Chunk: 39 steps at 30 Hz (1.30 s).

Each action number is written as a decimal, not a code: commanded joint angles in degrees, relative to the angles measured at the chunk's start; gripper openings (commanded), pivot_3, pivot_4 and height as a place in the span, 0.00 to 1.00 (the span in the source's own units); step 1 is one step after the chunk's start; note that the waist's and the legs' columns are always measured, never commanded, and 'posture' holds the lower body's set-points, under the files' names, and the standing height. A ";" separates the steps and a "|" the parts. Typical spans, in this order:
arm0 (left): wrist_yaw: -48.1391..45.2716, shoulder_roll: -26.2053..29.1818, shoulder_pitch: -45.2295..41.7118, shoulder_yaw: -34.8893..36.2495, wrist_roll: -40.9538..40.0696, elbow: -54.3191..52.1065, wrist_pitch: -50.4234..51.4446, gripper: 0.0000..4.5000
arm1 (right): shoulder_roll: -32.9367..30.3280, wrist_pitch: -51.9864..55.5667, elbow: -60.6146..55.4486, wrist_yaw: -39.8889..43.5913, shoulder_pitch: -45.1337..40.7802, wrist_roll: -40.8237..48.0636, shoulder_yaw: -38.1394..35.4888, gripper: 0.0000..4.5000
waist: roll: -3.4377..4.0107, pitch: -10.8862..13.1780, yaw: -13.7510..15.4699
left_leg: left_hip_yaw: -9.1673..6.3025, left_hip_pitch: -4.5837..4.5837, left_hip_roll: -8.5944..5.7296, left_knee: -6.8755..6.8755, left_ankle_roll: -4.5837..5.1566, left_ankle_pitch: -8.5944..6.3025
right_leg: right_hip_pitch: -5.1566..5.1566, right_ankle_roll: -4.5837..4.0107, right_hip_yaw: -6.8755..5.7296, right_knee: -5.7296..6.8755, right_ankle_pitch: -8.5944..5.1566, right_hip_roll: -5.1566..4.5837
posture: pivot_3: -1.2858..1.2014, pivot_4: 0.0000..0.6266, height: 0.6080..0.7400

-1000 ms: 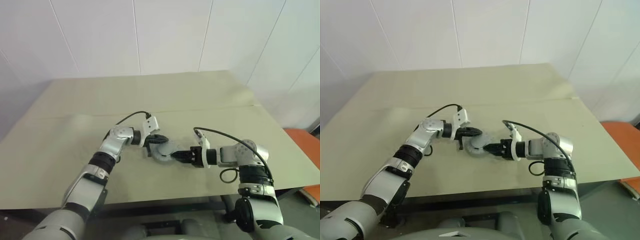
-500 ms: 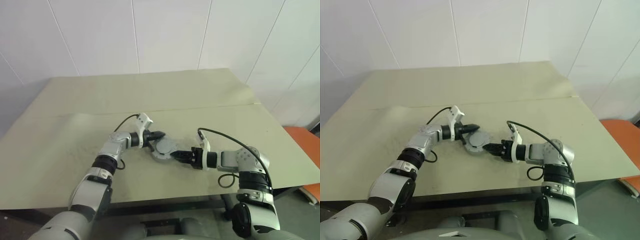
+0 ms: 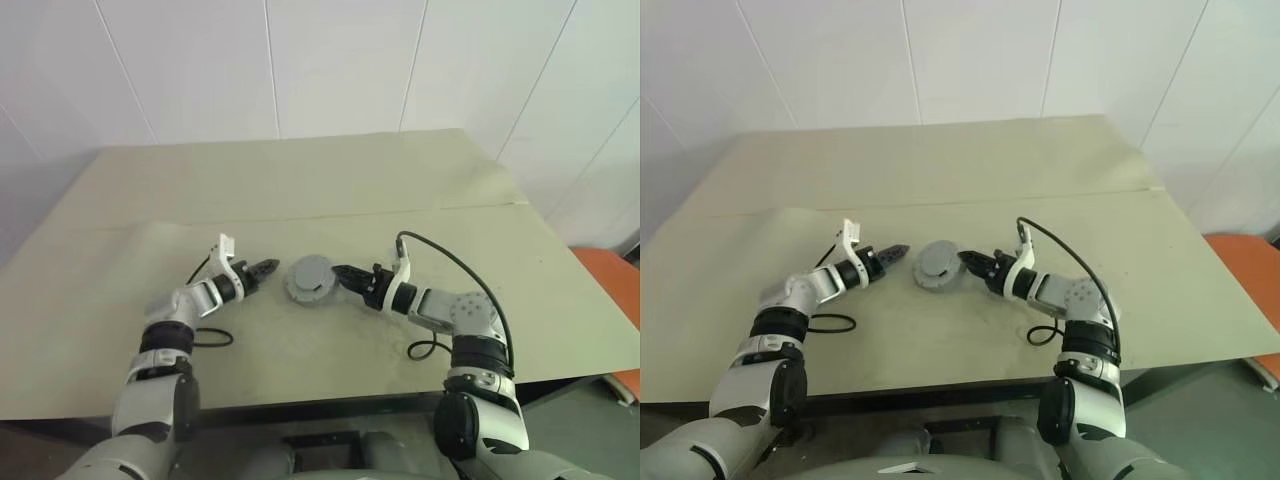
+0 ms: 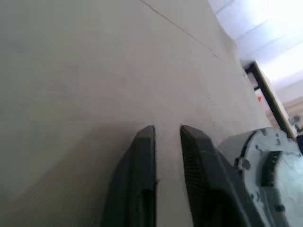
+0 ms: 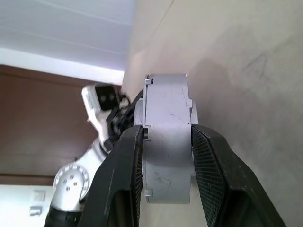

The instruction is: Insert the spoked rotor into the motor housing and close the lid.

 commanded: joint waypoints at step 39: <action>4.55 -1.30 2.99 2.52 -9.45 -12.36 14.31 1.00 | -7.63 -8.38 -0.57 10.11 2.04 -0.59 20.62 0.26 | -0.06 -0.05 -2.25 | -0.18 0.72 0.27 0.05 -0.56 0.35 | 0.53 -0.23 -0.02 0.16 0.17 0.47 | 0.52 0.00 1.00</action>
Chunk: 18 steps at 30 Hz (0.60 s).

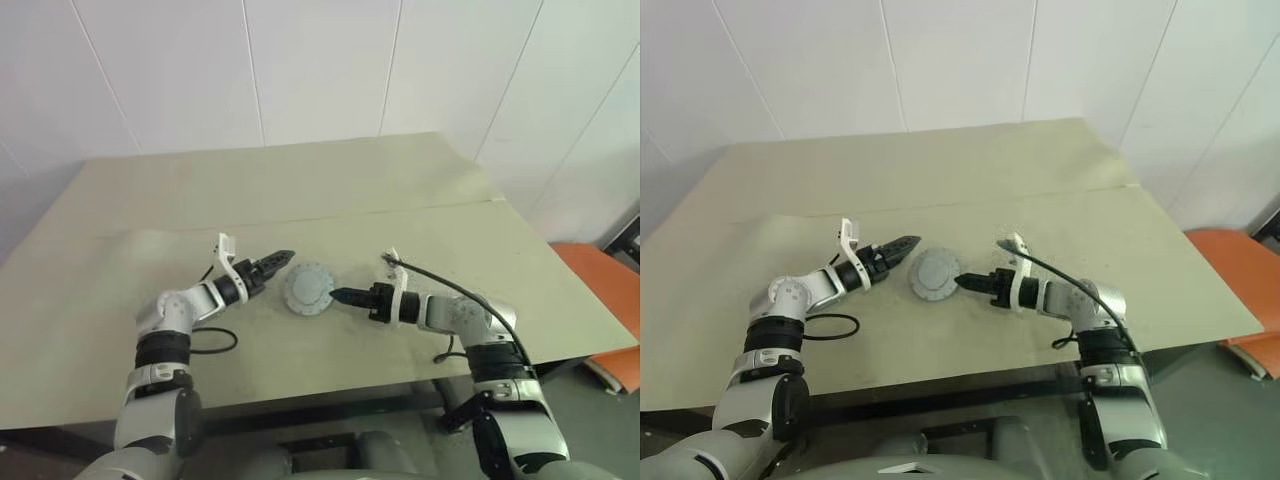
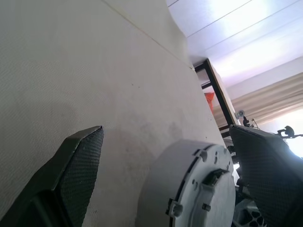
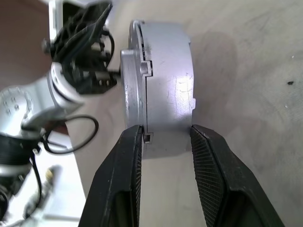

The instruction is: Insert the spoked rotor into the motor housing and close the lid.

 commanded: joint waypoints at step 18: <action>5.40 -1.01 -3.10 8.87 -8.00 0.82 3.09 1.00 | 7.18 0.28 5.77 -7.04 -8.26 6.69 -13.26 0.26 | 0.01 0.05 0.82 | -0.05 -0.32 -0.13 -0.07 -0.09 0.05 | -0.27 -0.25 -0.01 -0.13 0.15 -0.13 | 0.52 0.00 1.00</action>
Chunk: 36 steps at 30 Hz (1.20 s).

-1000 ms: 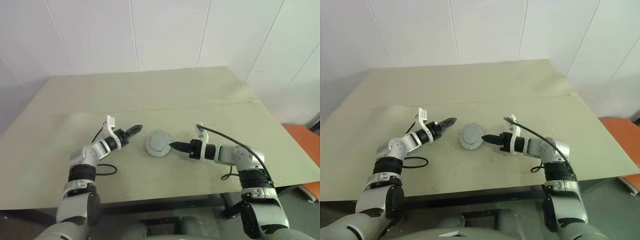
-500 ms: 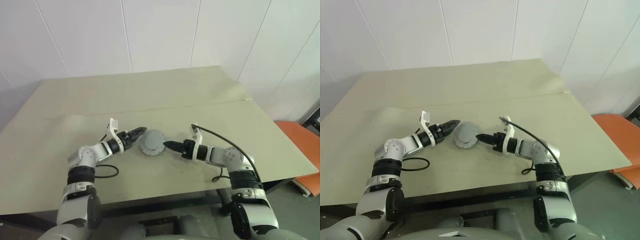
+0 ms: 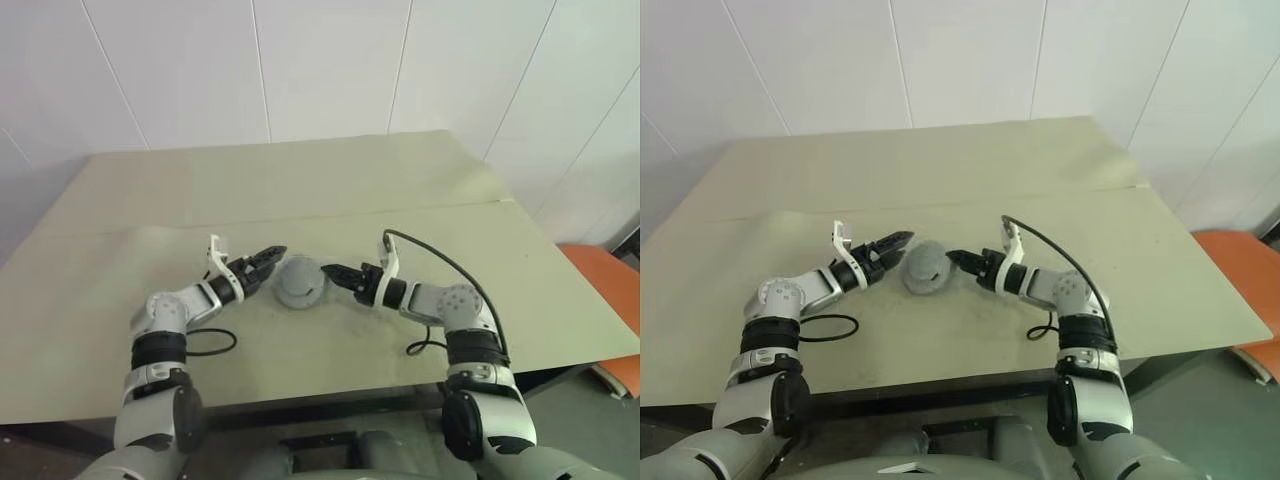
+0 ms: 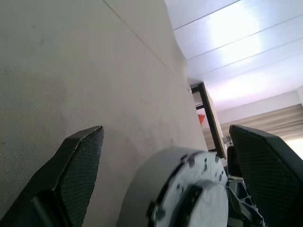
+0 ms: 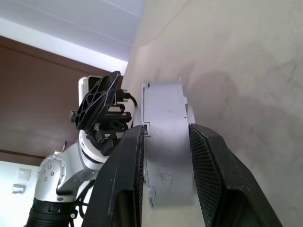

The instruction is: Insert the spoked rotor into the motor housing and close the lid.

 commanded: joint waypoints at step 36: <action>-0.02 0.31 -0.73 -3.25 -0.88 -2.89 -2.59 1.00 | -14.45 -1.43 -4.48 14.02 2.07 -9.01 21.50 0.35 | -0.07 -0.04 0.41 | 0.00 0.12 -0.02 0.10 -0.01 0.01 | 0.17 0.02 -0.03 0.02 -0.01 -0.01 | 0.52 0.00 1.00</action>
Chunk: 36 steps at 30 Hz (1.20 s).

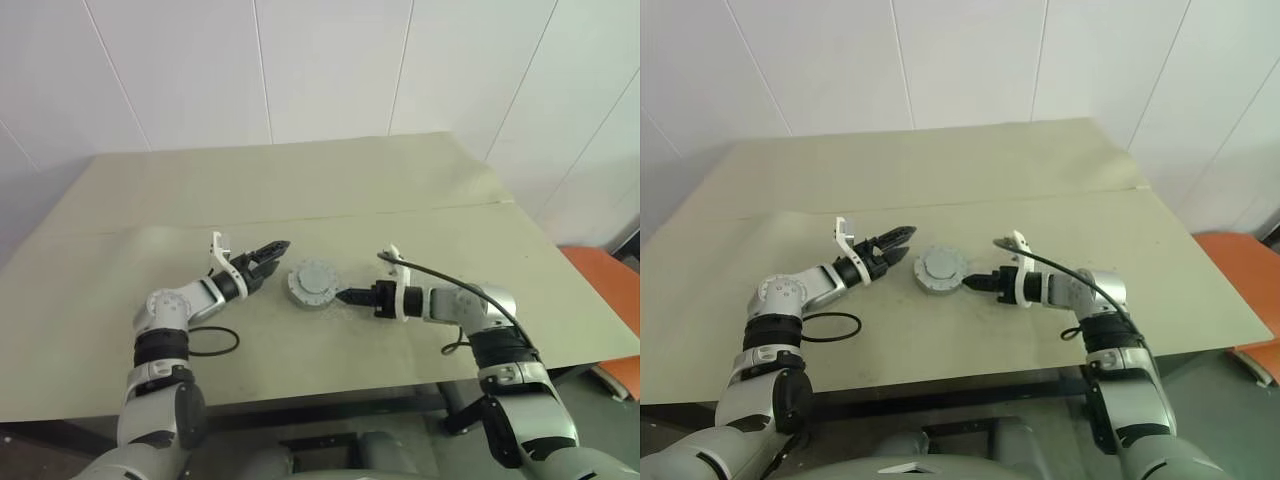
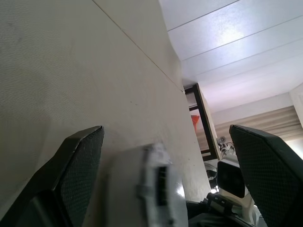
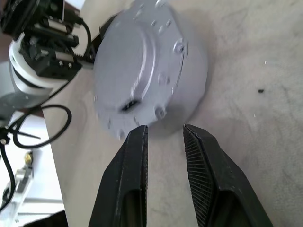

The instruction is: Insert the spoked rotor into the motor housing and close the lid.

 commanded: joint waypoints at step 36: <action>-17.10 0.65 2.43 -23.79 21.74 -11.88 -35.33 0.65 | 0.70 6.34 -8.68 -0.50 4.13 0.94 1.10 1.00 | -0.04 -0.03 1.28 | 0.00 0.07 0.05 0.03 0.02 0.02 | 0.14 0.14 -0.06 -0.04 -0.09 0.02 | 0.52 0.00 1.00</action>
